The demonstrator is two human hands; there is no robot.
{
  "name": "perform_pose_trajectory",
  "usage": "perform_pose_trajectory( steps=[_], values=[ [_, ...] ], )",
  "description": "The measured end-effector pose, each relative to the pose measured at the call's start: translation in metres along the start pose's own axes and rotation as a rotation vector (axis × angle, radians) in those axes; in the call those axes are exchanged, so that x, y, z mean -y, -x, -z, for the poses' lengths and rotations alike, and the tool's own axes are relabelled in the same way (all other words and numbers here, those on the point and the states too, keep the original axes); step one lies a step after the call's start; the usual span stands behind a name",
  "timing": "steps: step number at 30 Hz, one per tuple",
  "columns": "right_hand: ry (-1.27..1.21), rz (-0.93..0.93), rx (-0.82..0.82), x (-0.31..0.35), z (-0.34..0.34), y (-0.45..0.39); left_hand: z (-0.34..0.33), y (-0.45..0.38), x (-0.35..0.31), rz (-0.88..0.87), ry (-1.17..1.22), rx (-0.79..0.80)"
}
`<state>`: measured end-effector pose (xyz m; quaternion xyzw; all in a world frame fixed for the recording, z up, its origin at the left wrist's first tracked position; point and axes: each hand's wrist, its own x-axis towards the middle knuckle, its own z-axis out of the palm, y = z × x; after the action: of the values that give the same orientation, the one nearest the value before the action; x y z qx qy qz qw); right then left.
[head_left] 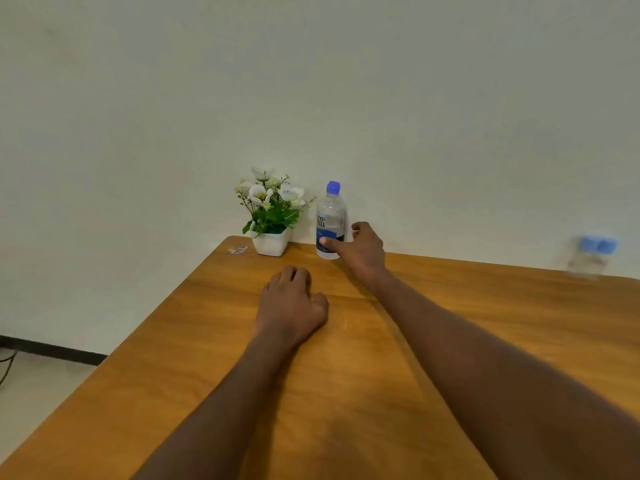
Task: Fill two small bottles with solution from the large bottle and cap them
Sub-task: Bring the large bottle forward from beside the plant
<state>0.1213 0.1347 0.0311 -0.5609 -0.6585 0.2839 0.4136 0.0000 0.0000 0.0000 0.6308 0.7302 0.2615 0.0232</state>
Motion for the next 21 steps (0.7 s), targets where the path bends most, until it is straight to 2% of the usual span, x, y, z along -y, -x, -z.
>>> perform_pose_trajectory(
  steps=[4, 12, 21],
  values=[
    [0.039, 0.030, 0.025, 0.003, -0.008, -0.002, -0.002, -0.001, 0.002, -0.003, -0.001, -0.001],
    [0.032, 0.054, -0.033, 0.008, -0.015, -0.004, -0.004, -0.001, 0.003, -0.025, -0.008, -0.018],
    [0.065, 0.133, -0.049, 0.007, 0.035, 0.025, 0.001, 0.002, -0.001, -0.028, -0.029, -0.046]
  ],
)
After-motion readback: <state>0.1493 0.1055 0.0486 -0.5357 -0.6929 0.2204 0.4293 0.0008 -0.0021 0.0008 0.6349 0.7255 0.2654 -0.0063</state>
